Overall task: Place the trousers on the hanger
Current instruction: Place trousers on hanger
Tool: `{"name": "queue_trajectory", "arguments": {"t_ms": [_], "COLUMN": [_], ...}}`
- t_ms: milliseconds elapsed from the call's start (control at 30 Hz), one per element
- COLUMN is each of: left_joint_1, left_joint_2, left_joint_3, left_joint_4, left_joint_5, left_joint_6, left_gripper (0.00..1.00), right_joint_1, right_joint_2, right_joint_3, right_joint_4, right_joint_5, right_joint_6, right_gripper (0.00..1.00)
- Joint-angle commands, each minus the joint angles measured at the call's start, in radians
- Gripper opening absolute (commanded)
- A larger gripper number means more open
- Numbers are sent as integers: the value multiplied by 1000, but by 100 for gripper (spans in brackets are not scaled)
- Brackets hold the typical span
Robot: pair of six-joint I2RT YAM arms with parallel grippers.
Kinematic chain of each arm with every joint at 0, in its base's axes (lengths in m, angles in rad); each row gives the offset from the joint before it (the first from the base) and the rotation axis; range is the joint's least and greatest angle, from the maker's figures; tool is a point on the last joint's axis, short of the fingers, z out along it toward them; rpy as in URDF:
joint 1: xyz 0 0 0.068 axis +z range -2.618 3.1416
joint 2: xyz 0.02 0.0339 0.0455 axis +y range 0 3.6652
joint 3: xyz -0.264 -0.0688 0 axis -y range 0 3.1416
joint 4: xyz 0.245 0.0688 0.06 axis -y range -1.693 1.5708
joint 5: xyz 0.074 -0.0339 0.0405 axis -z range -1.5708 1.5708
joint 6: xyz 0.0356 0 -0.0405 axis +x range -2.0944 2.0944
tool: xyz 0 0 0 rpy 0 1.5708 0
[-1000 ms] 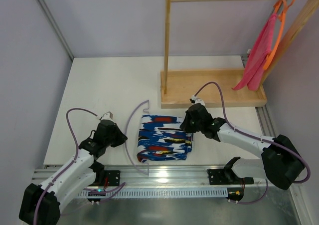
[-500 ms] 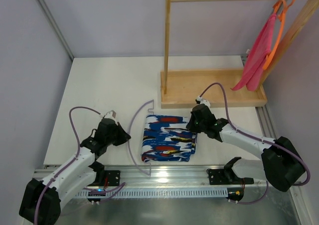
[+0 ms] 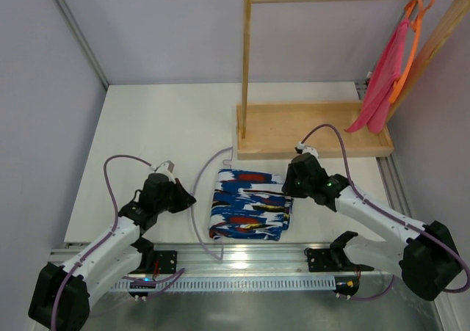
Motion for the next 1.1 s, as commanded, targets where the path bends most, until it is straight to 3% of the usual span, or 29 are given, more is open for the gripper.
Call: {"name": "queue_trajectory", "arguments": {"t_ms": [0,200,333,567,667,767,1067], "left_joint_1": [7,7,7,7,7,5,5], "left_joint_2": [-13,1,-24,-75,-72,-36,-30], "left_joint_3": [-1,-3,-4,-8,-9,0,19], "left_joint_4": [77,97,83,37,26,8,-41], "left_joint_5": [43,65,60,46,36,14,-43], "left_joint_6": [21,21,18,20,20,21,4], "left_gripper": [0,0,0,0,0,0,0], "right_joint_1": [8,91,253,435,488,513,501], "right_joint_2": [-131,-200,-46,334,428,496,544], "right_joint_3": [92,173,282,347,260,67,-187], "right_joint_4": [-171,-22,107,539,716,885,1031], "right_joint_5": [-100,-360,-369,-528,-523,-458,-363], "right_joint_6": [-34,19,50,171,217,303,354], "right_gripper": [33,34,34,34,33,33,33]}}
